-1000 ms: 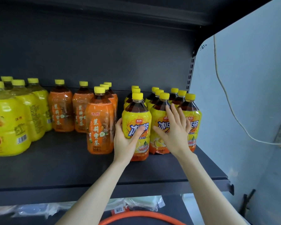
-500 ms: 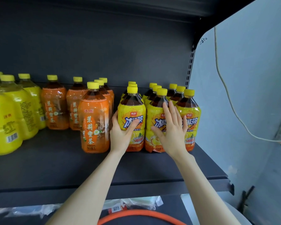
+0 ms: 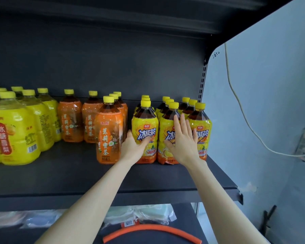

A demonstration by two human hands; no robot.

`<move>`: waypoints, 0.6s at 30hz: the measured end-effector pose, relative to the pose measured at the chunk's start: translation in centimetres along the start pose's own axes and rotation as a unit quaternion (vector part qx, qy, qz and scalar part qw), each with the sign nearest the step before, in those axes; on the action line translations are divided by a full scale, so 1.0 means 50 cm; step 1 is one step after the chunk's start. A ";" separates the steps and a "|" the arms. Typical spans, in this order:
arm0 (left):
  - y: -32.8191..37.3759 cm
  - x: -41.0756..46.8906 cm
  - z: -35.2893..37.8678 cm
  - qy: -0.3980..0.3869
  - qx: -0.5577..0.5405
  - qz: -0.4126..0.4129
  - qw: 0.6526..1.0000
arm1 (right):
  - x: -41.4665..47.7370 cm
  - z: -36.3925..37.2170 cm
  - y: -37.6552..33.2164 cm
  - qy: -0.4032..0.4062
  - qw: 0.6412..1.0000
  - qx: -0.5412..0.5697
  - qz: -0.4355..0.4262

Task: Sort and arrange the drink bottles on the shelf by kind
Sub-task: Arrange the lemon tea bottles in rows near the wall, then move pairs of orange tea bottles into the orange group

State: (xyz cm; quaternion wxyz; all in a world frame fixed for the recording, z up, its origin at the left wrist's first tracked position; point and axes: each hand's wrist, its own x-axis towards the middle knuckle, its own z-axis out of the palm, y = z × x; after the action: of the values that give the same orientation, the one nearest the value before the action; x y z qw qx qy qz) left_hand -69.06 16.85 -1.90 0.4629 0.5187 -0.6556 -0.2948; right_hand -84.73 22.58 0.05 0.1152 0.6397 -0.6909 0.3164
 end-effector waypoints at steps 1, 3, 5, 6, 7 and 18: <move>0.005 -0.013 -0.011 -0.007 0.027 0.009 1.000 | -0.003 -0.014 -0.009 -0.017 1.000 0.006 0.009; 0.016 -0.041 -0.042 -0.009 0.081 0.035 0.996 | -0.013 -0.039 -0.032 -0.031 0.999 0.002 0.011; 0.030 -0.069 -0.084 0.002 0.111 0.075 0.991 | -0.026 -0.061 -0.061 -0.025 1.000 -0.009 -0.001; 0.038 -0.081 -0.108 0.011 0.117 0.098 0.988 | -0.033 -0.072 -0.079 -0.018 1.000 -0.003 -0.008; 0.047 -0.093 -0.134 0.025 0.121 0.120 0.985 | -0.041 -0.082 -0.098 -0.009 1.000 0.007 -0.016; 0.020 -0.220 -0.501 0.126 0.185 0.282 0.933 | -0.136 -0.099 -0.425 0.069 0.984 0.107 -0.124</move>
State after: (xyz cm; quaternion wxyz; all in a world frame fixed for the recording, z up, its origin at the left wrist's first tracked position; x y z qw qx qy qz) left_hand -46.23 29.97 5.60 0.5021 0.4219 -0.7538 0.0423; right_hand -64.58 31.37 6.18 0.1318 0.7061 -0.5588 0.4146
